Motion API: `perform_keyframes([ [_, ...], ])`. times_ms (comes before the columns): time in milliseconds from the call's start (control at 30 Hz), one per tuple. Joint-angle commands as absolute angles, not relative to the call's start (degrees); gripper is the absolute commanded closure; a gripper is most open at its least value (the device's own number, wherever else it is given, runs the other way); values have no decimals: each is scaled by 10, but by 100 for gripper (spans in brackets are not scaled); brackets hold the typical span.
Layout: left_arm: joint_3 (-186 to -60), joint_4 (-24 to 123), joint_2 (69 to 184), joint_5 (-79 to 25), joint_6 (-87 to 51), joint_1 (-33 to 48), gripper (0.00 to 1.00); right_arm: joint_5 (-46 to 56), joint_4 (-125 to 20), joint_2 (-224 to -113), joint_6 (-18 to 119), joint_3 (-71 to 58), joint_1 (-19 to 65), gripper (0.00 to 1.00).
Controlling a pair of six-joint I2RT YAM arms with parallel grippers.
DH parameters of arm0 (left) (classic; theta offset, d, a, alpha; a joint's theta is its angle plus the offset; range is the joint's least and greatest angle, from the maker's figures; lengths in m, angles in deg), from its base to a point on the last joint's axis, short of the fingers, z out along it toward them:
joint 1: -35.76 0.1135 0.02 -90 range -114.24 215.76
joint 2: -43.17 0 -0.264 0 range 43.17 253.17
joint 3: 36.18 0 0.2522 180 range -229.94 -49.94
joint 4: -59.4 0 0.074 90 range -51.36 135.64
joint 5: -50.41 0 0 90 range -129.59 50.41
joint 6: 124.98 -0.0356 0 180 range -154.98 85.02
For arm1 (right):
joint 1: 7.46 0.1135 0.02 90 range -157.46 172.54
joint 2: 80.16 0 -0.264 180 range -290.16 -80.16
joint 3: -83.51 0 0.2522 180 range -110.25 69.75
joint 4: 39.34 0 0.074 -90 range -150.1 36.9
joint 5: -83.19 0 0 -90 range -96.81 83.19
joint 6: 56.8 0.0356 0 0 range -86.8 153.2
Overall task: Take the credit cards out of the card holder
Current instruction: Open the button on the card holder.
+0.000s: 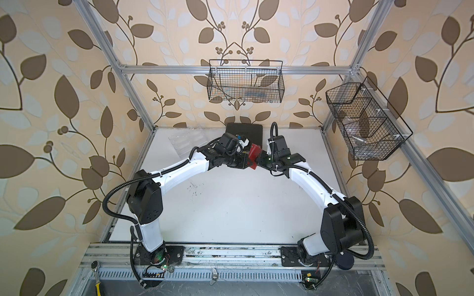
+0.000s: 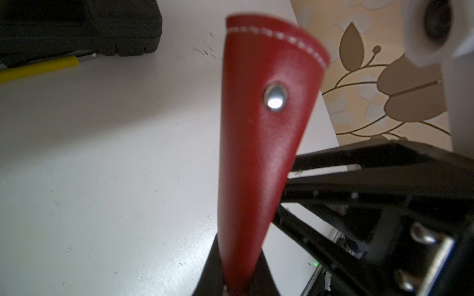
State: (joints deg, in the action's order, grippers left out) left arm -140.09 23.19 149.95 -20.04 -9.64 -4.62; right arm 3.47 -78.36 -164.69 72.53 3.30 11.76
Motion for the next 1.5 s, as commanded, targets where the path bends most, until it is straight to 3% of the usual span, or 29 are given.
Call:
perform_keyframes([
  [0,-1421,231,1494,-167,-101,-58,100,-9,-790,-1664,713,16,106,71],
  [267,-1419,243,1500,-153,-92,-57,100,-19,-796,-1664,703,28,105,86],
  [300,-1420,247,1504,-147,-87,-57,100,-23,-797,-1659,704,37,105,97],
  [333,-1421,246,1507,-144,-86,-57,100,-29,-796,-1651,701,45,102,100],
  [867,-1354,265,1488,-138,-43,-49,100,45,-732,-1538,679,174,58,100],
  [1267,-1312,310,1483,-133,-13,-50,100,60,-731,-1528,664,205,57,100],
  [1400,-1303,328,1491,-122,1,-51,86,59,-733,-1525,662,212,61,100],
  [1467,-1294,334,1490,-129,6,-51,71,56,-736,-1524,657,216,67,100],
])
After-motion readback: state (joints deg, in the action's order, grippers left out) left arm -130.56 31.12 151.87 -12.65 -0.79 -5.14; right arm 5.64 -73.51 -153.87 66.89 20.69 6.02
